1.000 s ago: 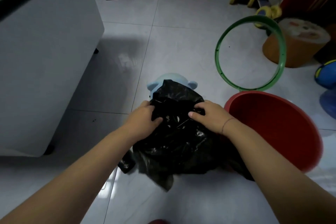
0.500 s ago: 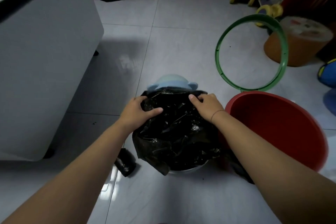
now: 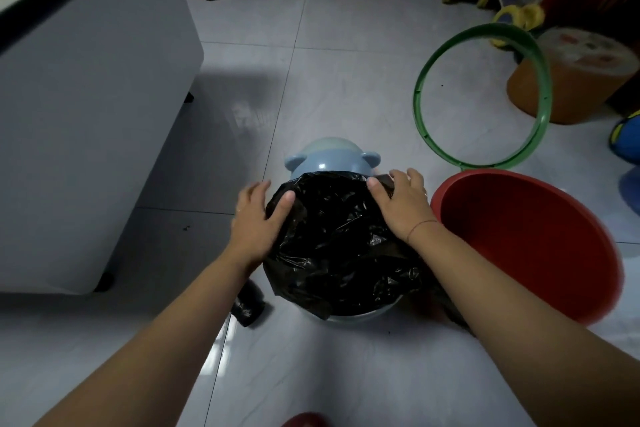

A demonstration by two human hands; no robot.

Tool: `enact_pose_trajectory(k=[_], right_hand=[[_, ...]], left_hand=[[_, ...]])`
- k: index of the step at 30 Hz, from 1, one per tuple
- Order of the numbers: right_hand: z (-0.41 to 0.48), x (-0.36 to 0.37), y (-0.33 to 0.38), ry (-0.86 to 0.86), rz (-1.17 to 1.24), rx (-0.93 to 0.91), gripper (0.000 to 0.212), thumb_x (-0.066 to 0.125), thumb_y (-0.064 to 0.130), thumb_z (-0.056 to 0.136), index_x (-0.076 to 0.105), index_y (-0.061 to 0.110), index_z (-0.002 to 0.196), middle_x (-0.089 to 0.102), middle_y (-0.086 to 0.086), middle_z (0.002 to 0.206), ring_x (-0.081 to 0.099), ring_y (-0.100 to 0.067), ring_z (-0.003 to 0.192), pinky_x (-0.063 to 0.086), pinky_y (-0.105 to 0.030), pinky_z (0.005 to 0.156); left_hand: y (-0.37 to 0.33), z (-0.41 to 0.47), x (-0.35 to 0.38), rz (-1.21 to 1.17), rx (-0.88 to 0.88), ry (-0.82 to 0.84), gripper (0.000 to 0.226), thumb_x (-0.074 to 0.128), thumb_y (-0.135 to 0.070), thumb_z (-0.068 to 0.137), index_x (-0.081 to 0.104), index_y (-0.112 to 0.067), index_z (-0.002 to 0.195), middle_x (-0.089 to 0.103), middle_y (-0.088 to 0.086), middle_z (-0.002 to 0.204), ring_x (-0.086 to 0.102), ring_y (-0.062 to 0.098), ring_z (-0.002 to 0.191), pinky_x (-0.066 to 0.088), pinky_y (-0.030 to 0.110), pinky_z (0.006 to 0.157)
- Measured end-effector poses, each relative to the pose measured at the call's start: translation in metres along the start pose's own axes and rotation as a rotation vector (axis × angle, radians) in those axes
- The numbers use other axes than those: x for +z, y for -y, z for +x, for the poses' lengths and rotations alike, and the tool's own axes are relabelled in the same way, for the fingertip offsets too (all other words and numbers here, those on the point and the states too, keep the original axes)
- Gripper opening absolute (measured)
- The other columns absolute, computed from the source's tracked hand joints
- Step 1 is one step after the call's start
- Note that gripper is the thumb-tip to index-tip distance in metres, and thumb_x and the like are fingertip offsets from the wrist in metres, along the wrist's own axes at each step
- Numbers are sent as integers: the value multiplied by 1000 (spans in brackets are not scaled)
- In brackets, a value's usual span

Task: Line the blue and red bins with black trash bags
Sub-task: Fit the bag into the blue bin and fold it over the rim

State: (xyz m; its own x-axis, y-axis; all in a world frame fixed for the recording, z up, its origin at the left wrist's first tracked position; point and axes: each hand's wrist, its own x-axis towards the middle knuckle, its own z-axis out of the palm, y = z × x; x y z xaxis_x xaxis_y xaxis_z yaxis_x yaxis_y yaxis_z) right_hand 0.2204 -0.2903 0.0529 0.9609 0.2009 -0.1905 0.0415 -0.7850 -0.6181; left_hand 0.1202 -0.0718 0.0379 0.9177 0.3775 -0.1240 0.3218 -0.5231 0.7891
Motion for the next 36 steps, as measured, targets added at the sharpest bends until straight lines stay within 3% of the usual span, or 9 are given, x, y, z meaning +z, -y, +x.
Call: enact_pose_trajectory(k=[2, 6, 8, 11, 16, 20, 25, 31, 36], right_hand=[[-19, -10, 3, -58, -77, -242, 60, 40, 53, 93, 34, 19, 142, 14, -6, 156, 13, -26, 143, 15, -40, 115], [-60, -34, 12, 199, -242, -603, 53, 29, 59, 93, 64, 22, 106, 65, 4, 111, 52, -13, 109, 29, -37, 108], [-82, -42, 5, 335, -337, -627, 59, 26, 62, 91, 65, 18, 92, 65, 3, 93, 54, -14, 92, 40, -39, 92], [-110, -47, -27, 338, -533, -764, 53, 37, 60, 90, 62, 14, 95, 59, -4, 116, 52, -20, 109, 41, -39, 98], [-116, -50, -66, 398, -747, -827, 56, 41, 64, 88, 64, 15, 100, 30, -15, 152, 26, -30, 142, 15, -42, 118], [-106, -41, -68, 427, -888, -847, 66, 29, 73, 85, 65, 24, 109, 6, -8, 160, -1, -30, 147, -1, -46, 119], [-97, -33, -61, 433, -995, -837, 63, 34, 71, 84, 64, 25, 114, -12, -6, 159, -10, -35, 145, -18, -45, 112], [-98, -30, -59, 442, -1080, -714, 44, 53, 49, 87, 59, 24, 123, -23, -9, 157, -15, -35, 144, -8, -48, 117], [-113, -40, -51, 319, -537, -581, 28, 50, 6, 79, 65, 8, 102, 9, -11, 159, 7, -27, 147, 8, -30, 119]], left_hand=[[-9, -13, -9, 269, 258, -127, 67, 32, -65, 91, 37, -23, 143, 31, 2, 151, 26, 19, 140, 17, 45, 115], [-24, -43, -25, 585, 676, 176, 69, 23, -73, 86, 66, -24, 108, 56, -4, 133, 38, 15, 134, 15, 38, 116], [-17, -58, -29, 679, 711, 253, 64, 32, -72, 83, 65, -19, 99, 61, -2, 125, 45, 18, 128, 20, 34, 113], [5, -77, -31, 731, 723, 274, 67, 36, -70, 84, 62, -13, 109, 56, 6, 133, 43, 24, 130, 26, 36, 112], [26, -85, -29, 751, 751, 292, 64, 39, -73, 84, 56, -16, 106, 35, 14, 151, 25, 31, 143, 25, 45, 115], [40, -87, -33, 758, 765, 322, 58, 44, -71, 83, 56, -19, 106, 14, 10, 159, 4, 27, 148, 24, 42, 115], [46, -81, -34, 836, 846, 261, 42, 51, -61, 84, 57, -20, 89, 25, 15, 155, 15, 31, 146, 28, 44, 113], [43, -80, -35, 718, 740, 277, 26, 62, -41, 85, 62, -18, 96, 22, 3, 156, 12, 19, 147, 22, 40, 117], [16, -92, -37, 117, 350, 183, 16, 45, -41, 83, 53, -34, 95, 30, -15, 152, 43, 13, 130, 40, 34, 97]])
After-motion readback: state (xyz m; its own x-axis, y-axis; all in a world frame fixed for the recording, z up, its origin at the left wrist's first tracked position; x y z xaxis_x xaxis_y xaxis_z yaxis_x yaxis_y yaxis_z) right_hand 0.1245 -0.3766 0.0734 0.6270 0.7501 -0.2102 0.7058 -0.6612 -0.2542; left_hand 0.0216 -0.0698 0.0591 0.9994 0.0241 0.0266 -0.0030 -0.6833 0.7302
